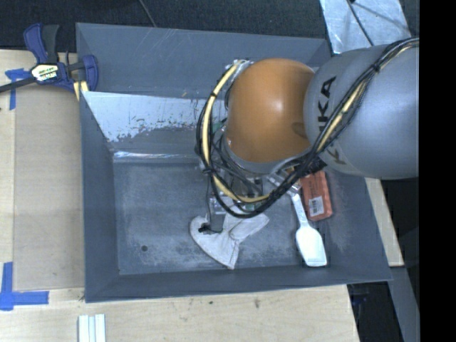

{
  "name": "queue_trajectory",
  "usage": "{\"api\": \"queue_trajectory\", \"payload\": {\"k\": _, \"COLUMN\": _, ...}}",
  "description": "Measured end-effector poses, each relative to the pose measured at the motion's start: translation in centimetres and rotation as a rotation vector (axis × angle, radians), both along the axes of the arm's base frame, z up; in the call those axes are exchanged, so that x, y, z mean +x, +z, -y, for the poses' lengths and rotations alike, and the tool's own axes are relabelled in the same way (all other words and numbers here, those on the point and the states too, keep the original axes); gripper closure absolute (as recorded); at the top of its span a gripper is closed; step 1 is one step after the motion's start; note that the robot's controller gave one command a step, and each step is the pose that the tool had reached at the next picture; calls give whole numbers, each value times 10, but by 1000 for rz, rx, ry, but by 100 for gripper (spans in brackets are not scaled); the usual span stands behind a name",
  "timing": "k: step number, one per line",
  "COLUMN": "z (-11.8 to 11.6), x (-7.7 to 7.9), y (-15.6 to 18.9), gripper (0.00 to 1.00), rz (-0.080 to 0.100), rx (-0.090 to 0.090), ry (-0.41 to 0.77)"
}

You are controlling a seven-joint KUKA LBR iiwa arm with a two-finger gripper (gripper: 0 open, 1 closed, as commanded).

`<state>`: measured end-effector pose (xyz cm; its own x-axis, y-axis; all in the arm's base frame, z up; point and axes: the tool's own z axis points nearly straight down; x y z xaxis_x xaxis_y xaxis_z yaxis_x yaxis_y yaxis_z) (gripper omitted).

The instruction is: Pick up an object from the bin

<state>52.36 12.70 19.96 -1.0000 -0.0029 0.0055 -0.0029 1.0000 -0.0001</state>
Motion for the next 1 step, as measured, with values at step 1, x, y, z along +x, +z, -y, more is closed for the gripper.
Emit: {"api": "queue_trajectory", "payload": {"k": 1, "z": 1, "x": 2, "y": 5, "gripper": 0, "rz": 8, "rx": 1, "ry": -3}}
